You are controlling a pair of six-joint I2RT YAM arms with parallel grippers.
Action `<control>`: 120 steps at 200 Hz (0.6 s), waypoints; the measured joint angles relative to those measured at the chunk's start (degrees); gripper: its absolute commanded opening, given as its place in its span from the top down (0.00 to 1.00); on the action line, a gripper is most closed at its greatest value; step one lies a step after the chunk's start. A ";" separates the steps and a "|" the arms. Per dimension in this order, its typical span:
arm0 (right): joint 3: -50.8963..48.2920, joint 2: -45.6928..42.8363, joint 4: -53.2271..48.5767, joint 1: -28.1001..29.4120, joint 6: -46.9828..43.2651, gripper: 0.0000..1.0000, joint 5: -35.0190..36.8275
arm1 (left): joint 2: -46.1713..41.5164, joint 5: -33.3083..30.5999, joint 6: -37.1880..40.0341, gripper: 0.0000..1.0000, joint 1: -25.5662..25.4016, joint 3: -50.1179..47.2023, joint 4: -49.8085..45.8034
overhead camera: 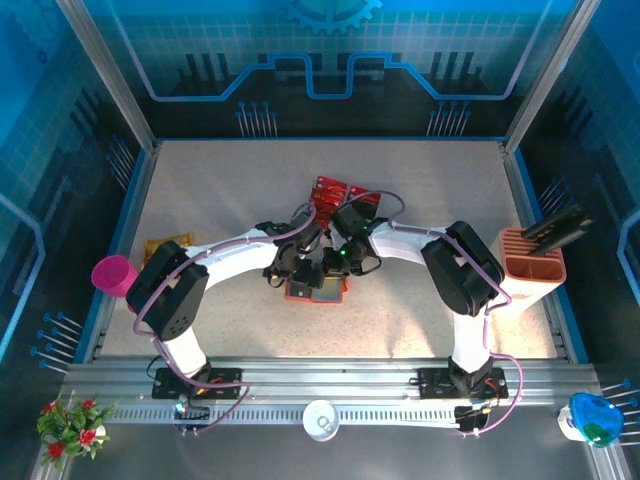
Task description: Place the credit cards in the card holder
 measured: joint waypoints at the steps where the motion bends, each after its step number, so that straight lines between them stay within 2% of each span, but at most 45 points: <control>1: 0.02 0.00 -0.02 0.00 0.00 1.00 0.00 | 0.00 0.00 0.00 0.01 0.00 0.00 0.00; 55: 0.55 0.00 -0.83 -0.09 0.26 0.99 0.57 | 1.20 0.28 0.92 0.04 -0.02 -2.75 2.86; 92: 0.48 -1.64 -0.85 -0.66 1.29 0.89 0.66 | 1.27 0.35 1.05 0.08 -0.04 -3.69 3.96; 120: -0.76 -4.81 -0.35 -1.20 2.45 0.76 1.31 | 1.01 0.20 1.03 0.09 -0.04 -4.02 4.31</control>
